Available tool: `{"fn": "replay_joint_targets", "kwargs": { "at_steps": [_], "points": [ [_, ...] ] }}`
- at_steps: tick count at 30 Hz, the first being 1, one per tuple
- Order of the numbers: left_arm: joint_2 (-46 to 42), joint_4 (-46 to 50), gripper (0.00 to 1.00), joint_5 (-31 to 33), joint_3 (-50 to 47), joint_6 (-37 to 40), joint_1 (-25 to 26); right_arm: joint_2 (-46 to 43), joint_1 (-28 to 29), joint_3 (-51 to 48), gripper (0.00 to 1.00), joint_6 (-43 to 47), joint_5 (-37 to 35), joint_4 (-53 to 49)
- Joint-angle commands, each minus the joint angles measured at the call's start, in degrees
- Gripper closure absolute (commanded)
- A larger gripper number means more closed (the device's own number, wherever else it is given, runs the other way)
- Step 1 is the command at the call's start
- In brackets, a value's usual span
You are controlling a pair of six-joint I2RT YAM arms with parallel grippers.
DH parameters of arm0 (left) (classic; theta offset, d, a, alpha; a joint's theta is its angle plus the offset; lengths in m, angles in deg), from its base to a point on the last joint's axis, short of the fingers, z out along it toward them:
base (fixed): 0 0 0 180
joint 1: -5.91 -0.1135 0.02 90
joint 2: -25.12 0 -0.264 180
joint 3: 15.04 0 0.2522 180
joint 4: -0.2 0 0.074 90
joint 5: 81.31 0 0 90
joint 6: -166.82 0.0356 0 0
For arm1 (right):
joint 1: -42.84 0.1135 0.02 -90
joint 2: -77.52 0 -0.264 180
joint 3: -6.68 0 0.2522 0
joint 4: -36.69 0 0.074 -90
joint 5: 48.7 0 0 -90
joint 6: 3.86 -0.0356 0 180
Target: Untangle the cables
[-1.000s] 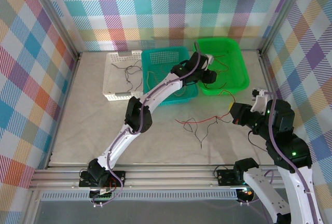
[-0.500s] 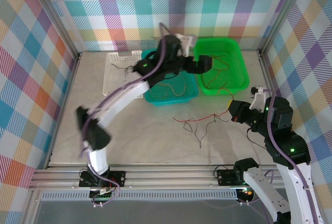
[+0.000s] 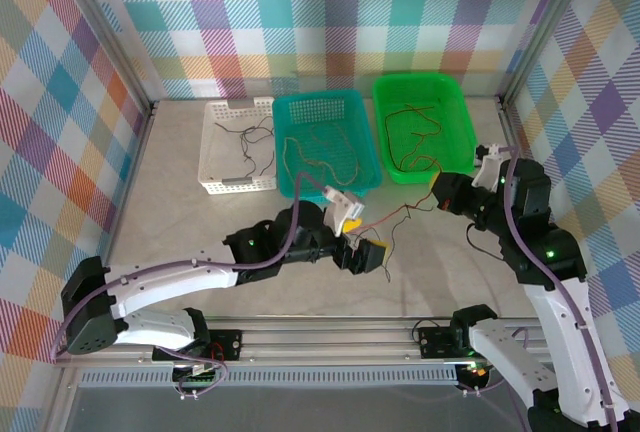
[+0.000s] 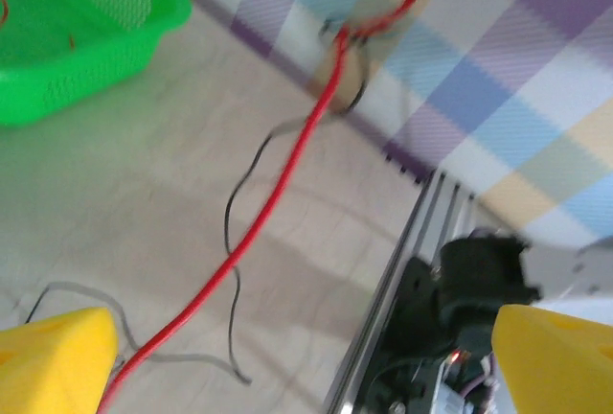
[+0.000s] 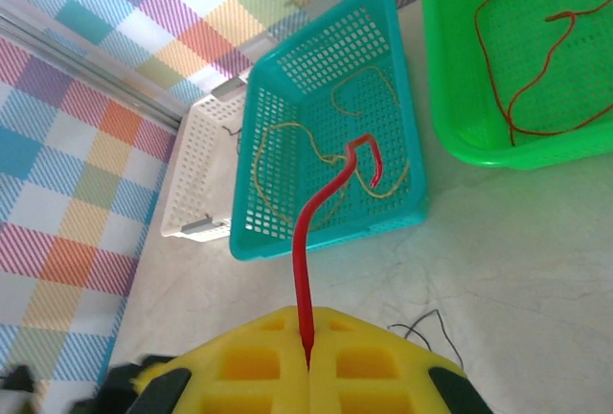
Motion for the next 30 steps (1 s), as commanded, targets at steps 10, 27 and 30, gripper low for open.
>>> {"fn": "replay_joint_targets", "kwargs": {
  "at_steps": [10,27,30],
  "points": [
    [18.6,-9.2,0.0,6.0,5.2,3.2,2.2,-0.9,-0.2,3.5,1.0,-2.1,4.1,1.5],
    [23.3,-11.3,0.51,9.2,6.7,1.9,2.2,-2.7,-0.2,4.6,1.0,-1.6,2.8,0.6],
    [22.7,-10.3,0.7,9.1,5.6,2.0,2.2,-2.6,-0.2,4.5,1.0,-2.0,1.9,0.7]
  ]
}}
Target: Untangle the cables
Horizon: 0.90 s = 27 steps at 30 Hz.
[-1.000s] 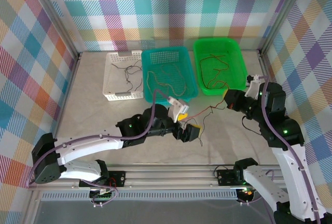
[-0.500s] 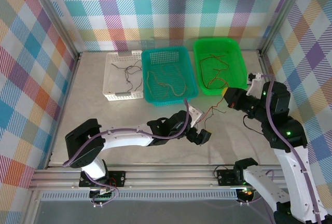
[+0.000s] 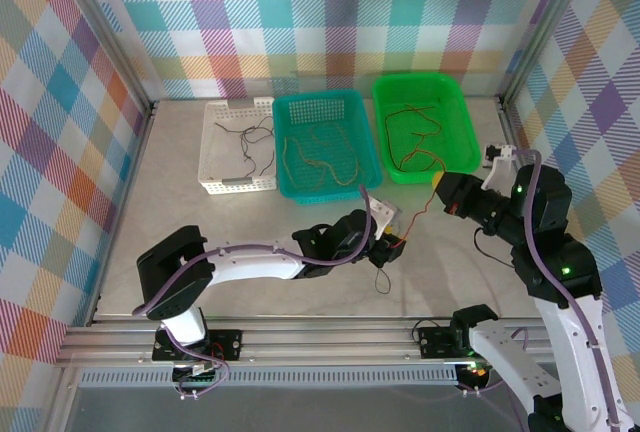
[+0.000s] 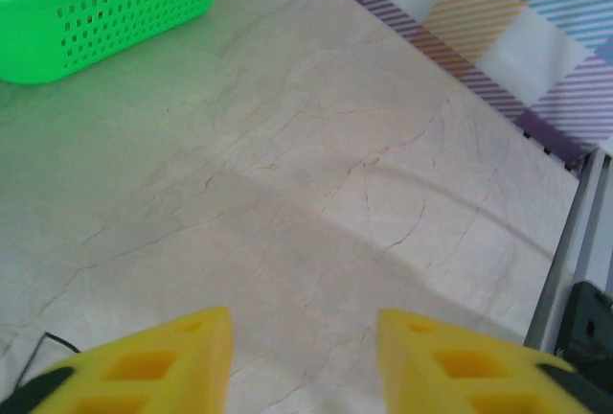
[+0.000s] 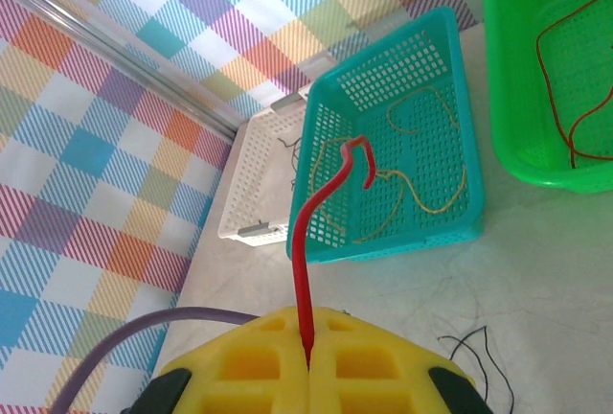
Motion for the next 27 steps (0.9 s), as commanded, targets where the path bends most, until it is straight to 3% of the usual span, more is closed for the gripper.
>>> {"fn": "replay_joint_targets", "kwargs": {
  "at_steps": [1,6,9,11,20,27],
  "points": [
    [-2.1,0.6,0.74,0.1,-2.0,0.3,0.7,-0.5,-0.2,1.6,1.0,-0.8,-2.8,1.2],
    [-3.8,2.1,0.78,0.6,-4.7,0.5,0.7,-0.2,-0.2,6.4,1.0,0.8,-11.5,0.9],
    [-5.5,3.6,0.88,1.2,-6.7,1.1,0.6,3.2,-0.2,12.0,1.0,3.3,-13.5,0.0],
    [-7.3,4.4,1.0,1.3,-8.1,1.3,0.5,5.6,-0.1,14.5,1.0,4.9,-15.6,0.1],
    [-17.1,11.3,1.0,2.6,-13.3,2.4,-0.1,14.9,-0.2,21.6,1.0,9.4,-25.9,4.9],
    [-16.8,14.5,1.0,2.4,-16.0,2.1,-0.1,20.2,-0.2,34.2,1.0,8.8,-28.1,3.3]
  ]
}}
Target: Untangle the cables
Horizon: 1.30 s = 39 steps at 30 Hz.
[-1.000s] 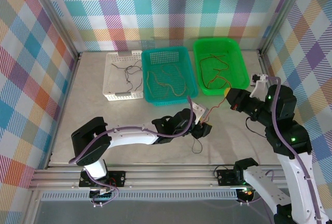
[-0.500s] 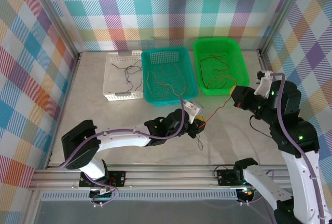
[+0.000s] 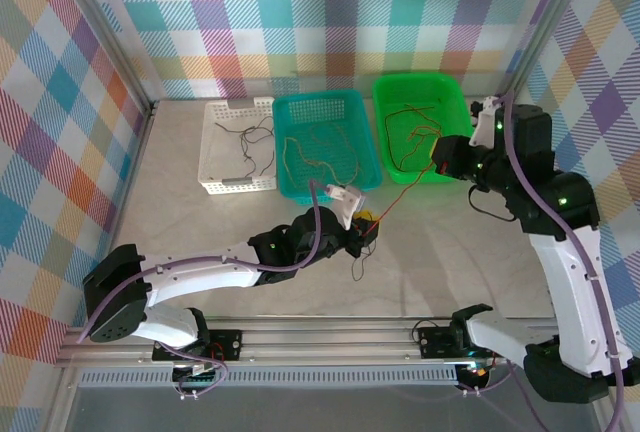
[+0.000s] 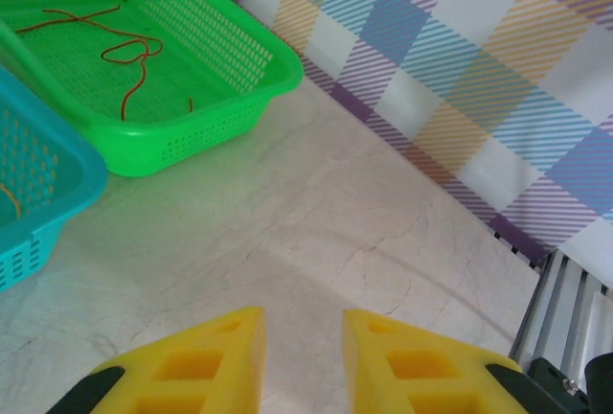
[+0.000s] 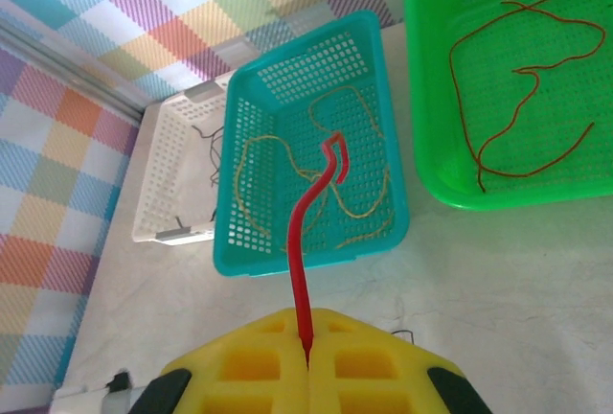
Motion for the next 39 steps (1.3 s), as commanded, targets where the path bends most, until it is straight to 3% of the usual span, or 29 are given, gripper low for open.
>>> {"fn": "replay_joint_targets", "kwargs": {
  "at_steps": [1,8,15,24,28,32,35,37,39],
  "points": [
    [0.6,17.0,1.0,-3.0,-6.7,3.3,1.0,0.2,-3.3,10.0,1.0,2.2,-17.1,18.3],
    [3.6,17.6,0.98,-4.7,-6.8,3.8,1.0,2.4,-3.3,15.7,1.0,3.8,-16.2,17.0],
    [4.2,15.7,0.89,-10.8,-6.9,3.6,1.2,2.2,-3.3,8.2,1.0,3.0,-2.3,22.5],
    [6.3,16.1,0.69,-15.0,-7.3,4.5,1.5,2.4,-3.3,9.9,1.0,1.1,-2.3,25.1],
    [8.3,15.7,0.68,-17.4,-7.2,4.8,1.9,3.8,-3.3,12.0,1.0,0.0,-1.0,25.7],
    [9.2,16.0,0.79,-20.0,-7.0,5.4,2.3,5.9,-3.3,14.4,1.0,1.2,-3.7,23.8],
    [9.2,17.2,0.82,-19.7,-7.0,6.0,2.4,7.1,-3.3,18.4,1.0,3.7,-9.5,20.8],
    [8.9,17.4,0.81,-19.6,-7.8,6.2,2.4,7.4,-3.3,20.6,1.0,6.0,-14.5,19.7],
    [8.6,17.7,0.74,-19.8,-8.2,6.2,2.4,8.2,-3.3,23.3,1.0,8.0,-15.7,18.8]
  ]
}}
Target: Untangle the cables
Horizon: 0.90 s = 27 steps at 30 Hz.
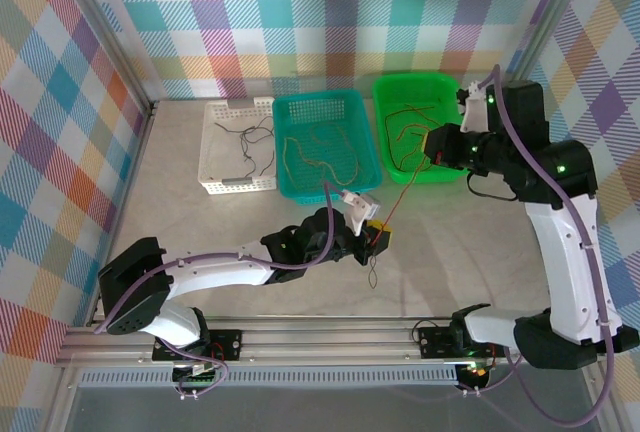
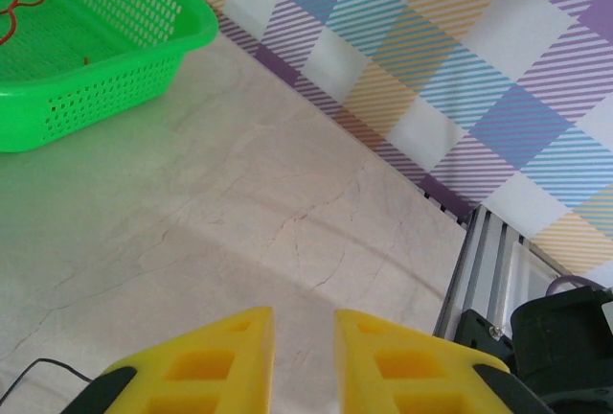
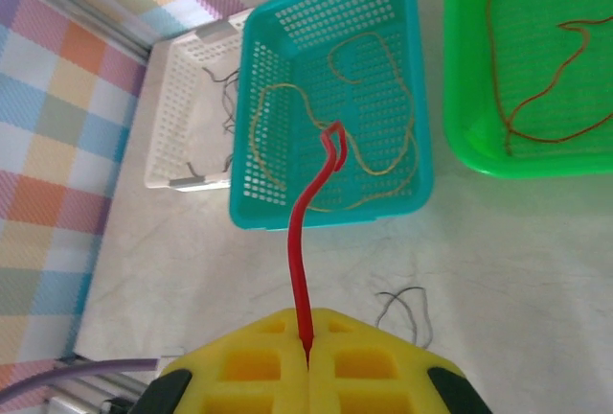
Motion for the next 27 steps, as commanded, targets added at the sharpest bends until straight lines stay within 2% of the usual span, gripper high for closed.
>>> {"fn": "replay_joint_targets", "kwargs": {
  "at_steps": [1,4,8,9,14,20,23,27],
  "points": [
    [3.1,22.9,0.73,-8.4,-8.1,7.3,2.6,-0.5,-3.5,11.3,1.0,4.3,-18.8,28.8],
    [3.4,22.5,0.72,-8.4,-9.0,7.2,2.6,0.5,-3.5,13.2,1.0,3.8,-16.8,27.3],
    [4.1,22.6,0.49,-9.5,-9.4,6.8,2.7,0.1,-3.5,12.7,1.0,2.6,-14.6,28.0],
    [4.1,22.5,0.47,-9.6,-9.5,6.7,2.8,0.0,-3.5,12.5,1.0,2.3,-13.9,28.2],
    [4.5,22.3,0.43,-9.9,-10.0,6.5,2.8,0.2,-3.5,12.9,1.0,1.4,-9.4,28.4],
    [4.8,21.3,0.46,-8.8,-10.2,5.9,2.8,-0.1,-3.5,12.3,1.0,3.0,-12.2,28.0],
    [4.4,20.7,0.55,-6.5,-10.2,5.8,2.8,-0.7,-3.5,9.5,1.0,4.0,-13.1,28.2],
    [1.7,21.0,0.97,-1.9,-9.9,5.2,2.7,-2.5,-3.5,3.7,1.0,4.7,-14.5,29.9]
  ]
}}
